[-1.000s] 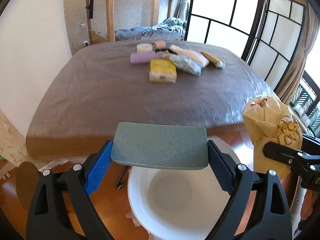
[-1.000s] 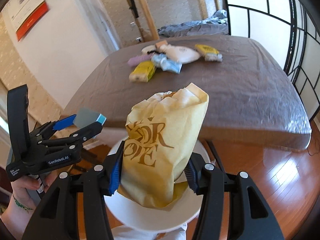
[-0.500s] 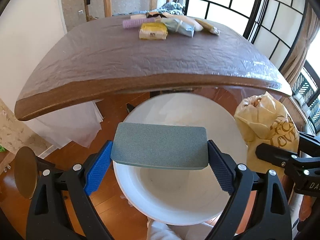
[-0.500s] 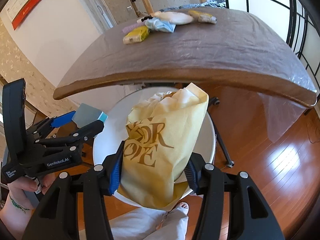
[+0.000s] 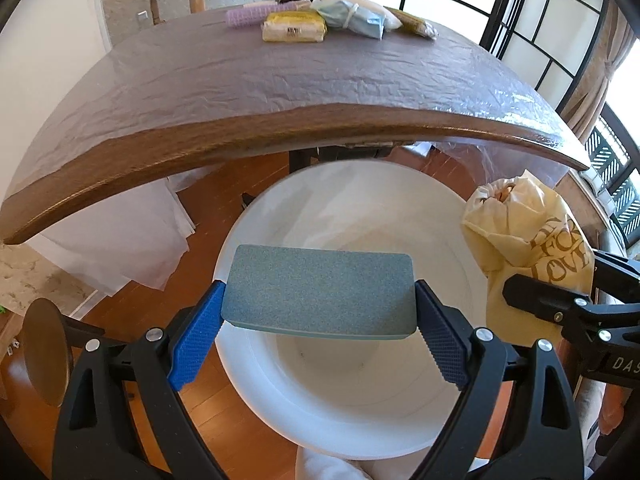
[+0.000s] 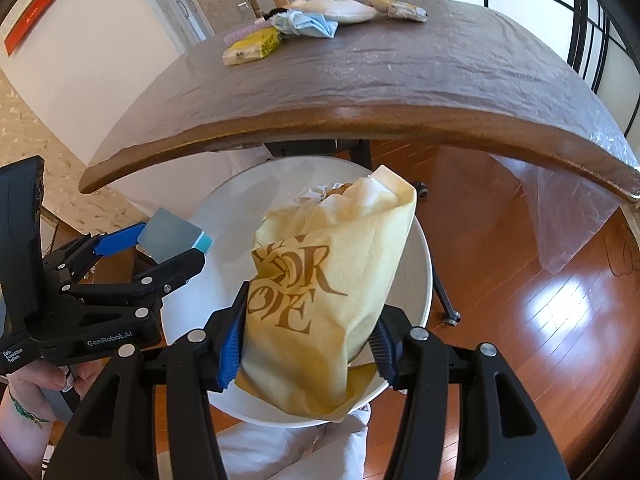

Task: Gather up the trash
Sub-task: 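Carry the paper bag with the right gripper over the white bucket, then open the right gripper to drop the paper bag into the bucket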

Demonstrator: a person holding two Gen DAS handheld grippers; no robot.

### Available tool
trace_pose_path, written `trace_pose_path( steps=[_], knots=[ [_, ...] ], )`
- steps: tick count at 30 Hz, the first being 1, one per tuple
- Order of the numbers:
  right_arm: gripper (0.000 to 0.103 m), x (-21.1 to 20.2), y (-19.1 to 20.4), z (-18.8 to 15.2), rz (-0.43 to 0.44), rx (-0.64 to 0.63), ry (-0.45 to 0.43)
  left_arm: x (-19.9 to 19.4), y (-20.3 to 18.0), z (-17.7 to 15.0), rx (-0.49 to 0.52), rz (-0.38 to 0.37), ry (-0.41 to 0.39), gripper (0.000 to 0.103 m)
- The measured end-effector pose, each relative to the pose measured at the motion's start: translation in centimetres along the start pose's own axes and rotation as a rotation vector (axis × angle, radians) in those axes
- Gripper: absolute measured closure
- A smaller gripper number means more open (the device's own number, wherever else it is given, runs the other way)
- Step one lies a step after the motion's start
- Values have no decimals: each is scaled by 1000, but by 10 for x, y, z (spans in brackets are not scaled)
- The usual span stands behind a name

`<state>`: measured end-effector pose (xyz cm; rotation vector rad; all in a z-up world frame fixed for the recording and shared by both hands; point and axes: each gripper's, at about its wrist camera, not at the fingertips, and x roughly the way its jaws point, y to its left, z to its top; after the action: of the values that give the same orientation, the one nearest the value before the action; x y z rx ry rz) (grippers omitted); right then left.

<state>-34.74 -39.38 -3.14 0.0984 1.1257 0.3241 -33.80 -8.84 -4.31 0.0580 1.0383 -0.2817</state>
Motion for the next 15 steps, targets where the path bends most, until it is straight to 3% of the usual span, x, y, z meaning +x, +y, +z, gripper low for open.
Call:
trace_pose_path(
  steps=[15],
  knots=[
    [51,23,-1,2,-18,27,40,18,9,4,29,-11,43,11]
  ],
)
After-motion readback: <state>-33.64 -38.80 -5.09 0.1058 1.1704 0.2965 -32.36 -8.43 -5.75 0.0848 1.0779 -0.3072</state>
